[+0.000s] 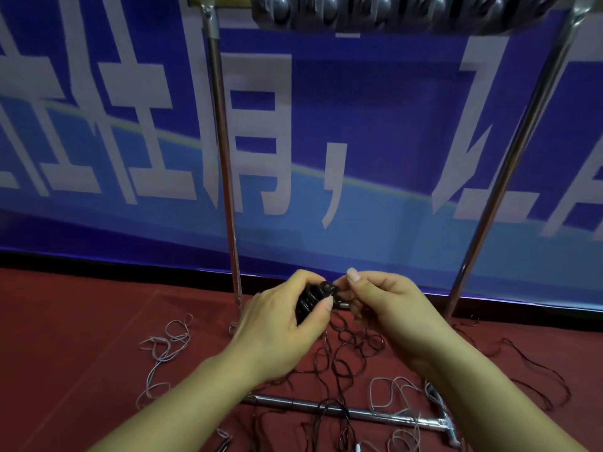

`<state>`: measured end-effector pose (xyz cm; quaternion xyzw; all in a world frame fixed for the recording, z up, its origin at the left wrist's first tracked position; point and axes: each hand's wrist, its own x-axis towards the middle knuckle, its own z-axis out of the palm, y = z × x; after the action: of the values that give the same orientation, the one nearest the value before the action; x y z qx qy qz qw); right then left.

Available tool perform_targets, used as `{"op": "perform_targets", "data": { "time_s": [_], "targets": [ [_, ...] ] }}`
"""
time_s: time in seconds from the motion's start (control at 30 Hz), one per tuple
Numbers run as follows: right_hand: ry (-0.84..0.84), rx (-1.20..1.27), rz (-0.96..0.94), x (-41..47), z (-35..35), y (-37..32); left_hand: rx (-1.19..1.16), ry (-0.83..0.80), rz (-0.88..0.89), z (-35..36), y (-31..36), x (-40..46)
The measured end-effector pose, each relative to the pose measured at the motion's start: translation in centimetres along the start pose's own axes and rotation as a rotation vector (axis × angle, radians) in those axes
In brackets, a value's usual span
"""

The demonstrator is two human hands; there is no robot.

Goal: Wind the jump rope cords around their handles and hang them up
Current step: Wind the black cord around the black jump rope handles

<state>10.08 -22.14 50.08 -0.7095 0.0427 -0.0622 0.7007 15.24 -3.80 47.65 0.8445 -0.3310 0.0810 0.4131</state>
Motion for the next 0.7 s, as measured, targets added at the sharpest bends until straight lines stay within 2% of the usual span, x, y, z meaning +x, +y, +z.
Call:
{"op": "perform_targets", "data": {
  "time_s": [0.13,0.3,0.43,0.53,0.7],
  "targets": [
    [-0.068,0.031,0.035,1.9,-0.2,1.5,-0.057,-0.083,-0.042,1.3,-1.6,0.6],
    [-0.148,-0.033,0.145,4.0,-0.2,3.6,0.051,-0.188,-0.023,2.2,-3.7,1.5],
    [-0.200,0.113,0.248,5.1,0.1,4.7,0.044,-0.233,-0.062,3.0,-4.8,2.1],
    [-0.150,0.225,0.181,5.5,-0.3,5.0,-0.054,-0.247,-0.125,3.6,-5.0,2.3],
    [0.001,0.371,0.052,5.9,-0.1,4.4,-0.169,-0.142,-0.178,3.6,-5.4,3.1]
  ]
}}
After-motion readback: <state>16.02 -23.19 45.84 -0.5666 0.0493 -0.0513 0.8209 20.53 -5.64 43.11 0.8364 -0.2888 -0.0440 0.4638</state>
